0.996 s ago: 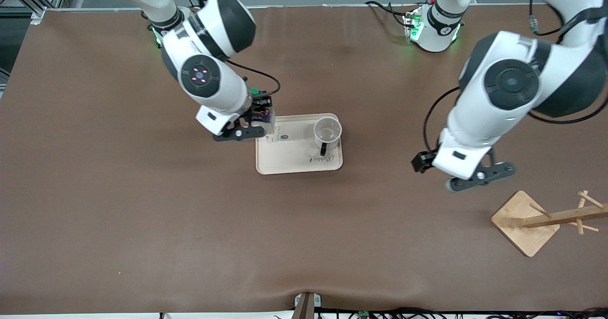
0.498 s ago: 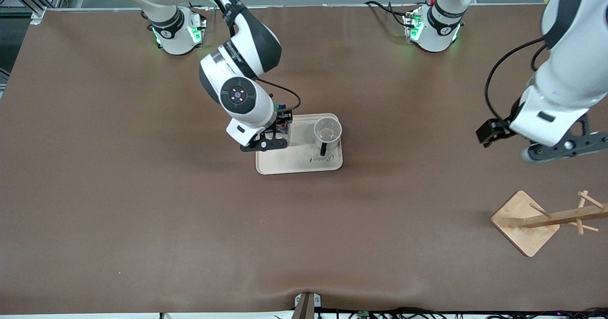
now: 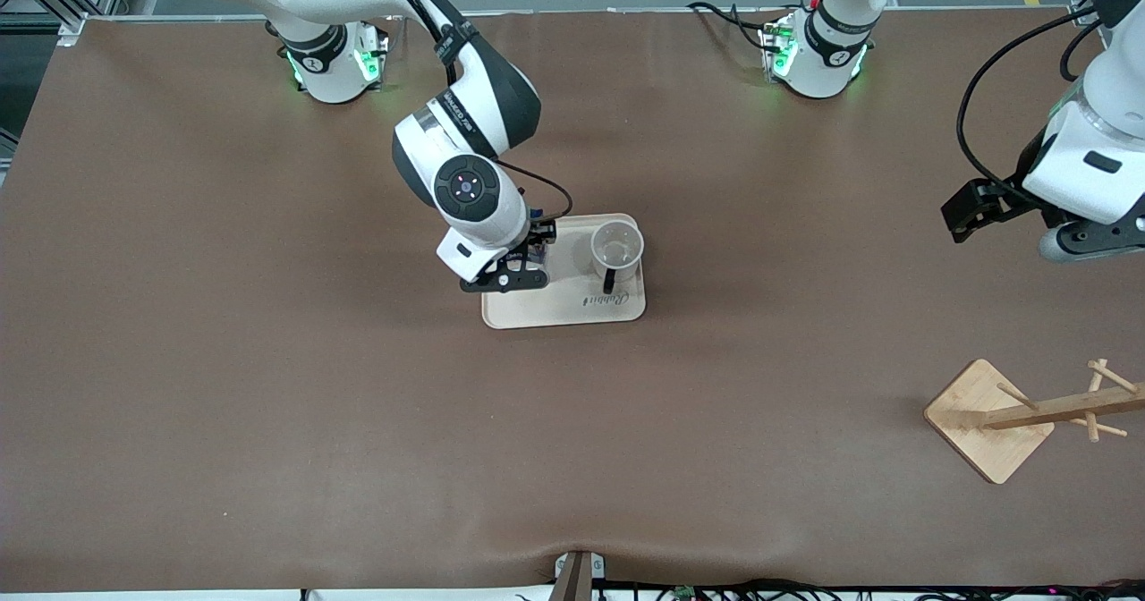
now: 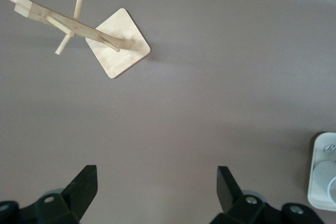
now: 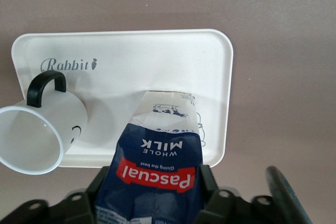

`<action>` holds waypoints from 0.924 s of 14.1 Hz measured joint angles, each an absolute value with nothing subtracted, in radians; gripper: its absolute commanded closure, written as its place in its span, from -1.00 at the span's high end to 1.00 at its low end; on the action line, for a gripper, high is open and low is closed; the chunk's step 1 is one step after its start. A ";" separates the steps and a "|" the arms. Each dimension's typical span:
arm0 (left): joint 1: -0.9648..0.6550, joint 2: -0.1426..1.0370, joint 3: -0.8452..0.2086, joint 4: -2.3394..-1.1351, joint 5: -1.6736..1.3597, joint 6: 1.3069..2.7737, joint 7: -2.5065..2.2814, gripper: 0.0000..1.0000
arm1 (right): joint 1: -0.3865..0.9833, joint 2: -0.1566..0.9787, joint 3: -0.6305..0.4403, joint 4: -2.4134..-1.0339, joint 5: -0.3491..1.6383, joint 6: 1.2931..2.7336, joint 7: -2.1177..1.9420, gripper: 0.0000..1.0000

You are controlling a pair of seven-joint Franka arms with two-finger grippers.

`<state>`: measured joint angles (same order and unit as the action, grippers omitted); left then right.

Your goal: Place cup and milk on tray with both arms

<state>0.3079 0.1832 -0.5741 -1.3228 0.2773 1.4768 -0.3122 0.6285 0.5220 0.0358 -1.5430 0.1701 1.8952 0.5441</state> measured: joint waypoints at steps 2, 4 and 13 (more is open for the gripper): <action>0.329 0.175 -0.572 -1.323 0.251 1.476 -0.266 1.00 | 0.628 0.522 0.033 -1.543 0.170 1.894 0.544 1.00; 0.329 0.151 -0.533 -1.332 0.201 1.476 -0.225 1.00 | 0.628 0.522 0.033 -1.540 0.170 1.894 0.544 1.00; 0.048 -0.003 -0.141 -1.476 0.073 1.475 -0.129 1.00 | 0.531 0.451 0.008 -1.232 0.158 1.465 0.543 1.00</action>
